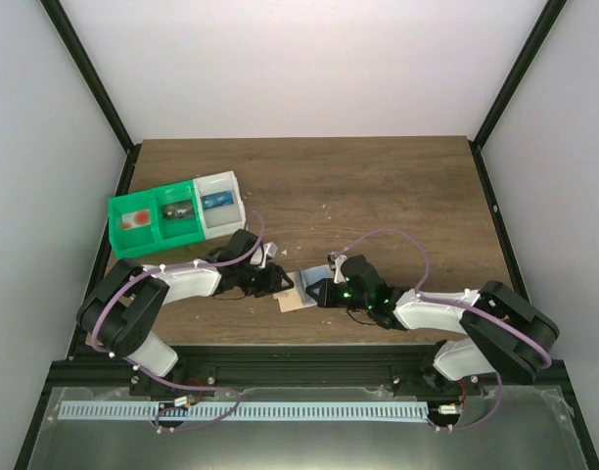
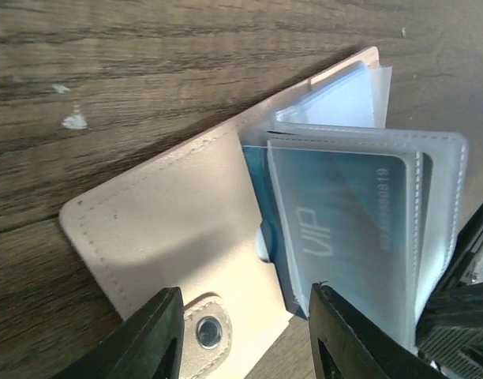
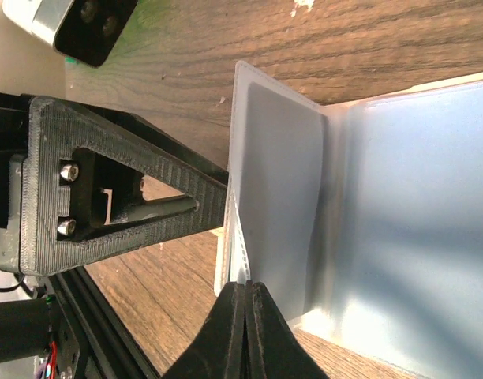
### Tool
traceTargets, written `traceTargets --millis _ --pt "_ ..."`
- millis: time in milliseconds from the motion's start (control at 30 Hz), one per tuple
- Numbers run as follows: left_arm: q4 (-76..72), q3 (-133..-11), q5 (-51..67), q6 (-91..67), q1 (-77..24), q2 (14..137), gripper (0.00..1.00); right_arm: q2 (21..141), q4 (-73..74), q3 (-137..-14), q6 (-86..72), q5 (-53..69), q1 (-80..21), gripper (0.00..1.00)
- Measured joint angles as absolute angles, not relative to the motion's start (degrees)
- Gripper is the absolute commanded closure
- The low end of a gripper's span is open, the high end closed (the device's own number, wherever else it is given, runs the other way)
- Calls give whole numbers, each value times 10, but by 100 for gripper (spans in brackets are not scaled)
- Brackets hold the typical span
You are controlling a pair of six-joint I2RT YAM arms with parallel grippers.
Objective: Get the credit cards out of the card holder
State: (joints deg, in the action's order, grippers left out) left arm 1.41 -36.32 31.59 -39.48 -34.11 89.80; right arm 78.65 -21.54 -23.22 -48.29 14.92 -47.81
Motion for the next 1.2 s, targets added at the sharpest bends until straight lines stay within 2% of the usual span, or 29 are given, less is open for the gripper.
traceTargets --millis 267,567,833,1200 --pt "36 -363 287 -389 -341 857 51 765 -184 -232 -476 118 -478 99" --pt "12 -364 319 -393 -341 852 48 786 -183 -242 -475 123 -478 86" --pt "-5 -364 336 -395 -341 854 47 794 -166 -249 -472 123 -478 89" --pt "-18 -364 350 -400 -341 877 58 785 -154 -249 -467 121 -478 88"
